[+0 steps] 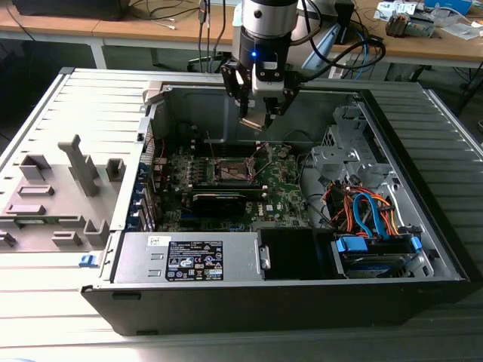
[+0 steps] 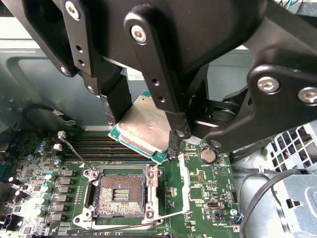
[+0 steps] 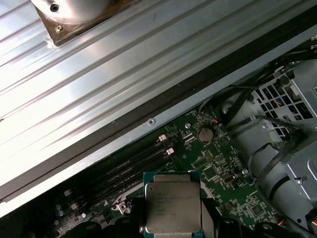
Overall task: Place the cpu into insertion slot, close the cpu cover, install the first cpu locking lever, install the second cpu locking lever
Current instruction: 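Place the cpu into insertion slot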
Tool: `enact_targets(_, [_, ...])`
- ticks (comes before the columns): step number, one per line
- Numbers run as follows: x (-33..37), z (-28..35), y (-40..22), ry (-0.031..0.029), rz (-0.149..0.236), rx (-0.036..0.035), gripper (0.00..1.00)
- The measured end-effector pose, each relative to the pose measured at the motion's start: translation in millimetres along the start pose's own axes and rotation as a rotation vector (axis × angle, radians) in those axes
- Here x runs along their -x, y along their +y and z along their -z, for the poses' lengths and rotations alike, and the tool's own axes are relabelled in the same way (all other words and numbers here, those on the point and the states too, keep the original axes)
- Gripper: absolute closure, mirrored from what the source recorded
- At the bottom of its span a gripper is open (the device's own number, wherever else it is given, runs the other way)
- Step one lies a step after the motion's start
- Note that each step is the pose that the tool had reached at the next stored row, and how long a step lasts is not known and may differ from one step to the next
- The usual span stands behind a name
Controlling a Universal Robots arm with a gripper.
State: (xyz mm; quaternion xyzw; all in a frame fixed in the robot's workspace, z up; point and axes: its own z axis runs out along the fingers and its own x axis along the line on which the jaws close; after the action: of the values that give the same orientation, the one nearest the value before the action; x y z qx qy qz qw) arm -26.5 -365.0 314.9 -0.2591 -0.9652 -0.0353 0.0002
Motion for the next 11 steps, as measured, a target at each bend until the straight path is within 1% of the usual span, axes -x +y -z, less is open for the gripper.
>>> enact_targets(11, [0.0, -0.3, 0.0, -0.0007, -0.01, 0.0002, 0.45])
